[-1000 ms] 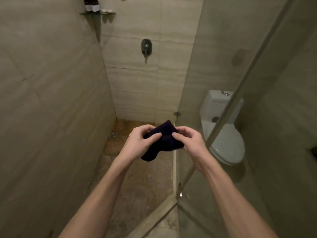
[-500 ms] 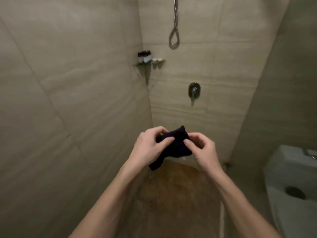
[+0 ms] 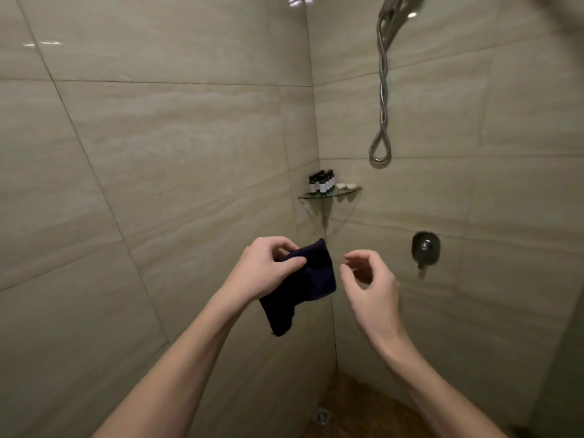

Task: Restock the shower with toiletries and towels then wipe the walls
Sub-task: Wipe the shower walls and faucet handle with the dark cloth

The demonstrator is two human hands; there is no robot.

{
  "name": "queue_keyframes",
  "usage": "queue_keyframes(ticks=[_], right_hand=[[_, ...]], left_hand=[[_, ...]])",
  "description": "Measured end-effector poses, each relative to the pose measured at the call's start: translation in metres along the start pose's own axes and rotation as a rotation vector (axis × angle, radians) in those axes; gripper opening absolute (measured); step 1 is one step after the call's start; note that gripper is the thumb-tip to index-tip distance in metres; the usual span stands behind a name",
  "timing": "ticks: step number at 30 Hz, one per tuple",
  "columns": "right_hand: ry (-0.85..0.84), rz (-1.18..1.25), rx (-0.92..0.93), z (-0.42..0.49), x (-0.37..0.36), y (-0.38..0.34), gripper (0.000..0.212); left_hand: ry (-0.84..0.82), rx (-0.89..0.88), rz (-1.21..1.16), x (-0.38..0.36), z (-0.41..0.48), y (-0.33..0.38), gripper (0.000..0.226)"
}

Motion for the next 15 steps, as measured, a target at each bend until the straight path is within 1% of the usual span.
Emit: queue_keyframes(ticks=[1, 3, 5, 6, 8, 10, 11, 13, 15], right_hand=[[-0.044, 0.017, 0.016, 0.007, -0.012, -0.004, 0.014], [-0.202, 0.057, 0.012, 0.021, -0.049, -0.005, 0.02], [-0.327, 0.167, -0.064, 0.04, -0.092, 0.005, 0.034], [-0.362, 0.238, -0.119, 0.052, -0.114, 0.012, 0.043], [-0.391, 0.442, -0.249, 0.079, -0.153, 0.022, 0.05], [-0.424, 0.692, -0.37, 0.105, -0.187, 0.027, 0.048], [-0.434, 0.786, -0.42, 0.116, -0.2, 0.028, 0.043], [-0.451, 0.945, -0.496, 0.138, -0.22, 0.031, 0.037], [-0.43, 1.043, -0.537, 0.165, -0.235, 0.037, 0.041]], left_hand=[[0.012, 0.004, 0.041, 0.004, 0.013, -0.002, 0.008], [0.002, -0.007, 0.141, 0.008, 0.042, -0.004, 0.006], [-0.015, -0.018, 0.208, 0.01, 0.073, -0.009, 0.005], [-0.022, -0.022, 0.22, 0.01, 0.09, -0.013, 0.005], [-0.015, -0.037, 0.225, 0.012, 0.125, -0.024, 0.006], [0.015, -0.064, 0.212, 0.013, 0.16, -0.037, 0.006], [0.023, -0.077, 0.21, 0.013, 0.177, -0.042, 0.008], [0.037, -0.098, 0.217, 0.01, 0.212, -0.053, 0.011], [0.022, -0.093, 0.222, 0.005, 0.246, -0.063, 0.014]])
Point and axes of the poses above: each hand's wrist, its own z-axis towards the middle knuckle, its own x-axis out of the back of the hand, y = z × x, the point moved 8 cm from there along z, towards the middle knuckle, and after that the axes turned 15 degrees about -z, right-handed, at the moved point
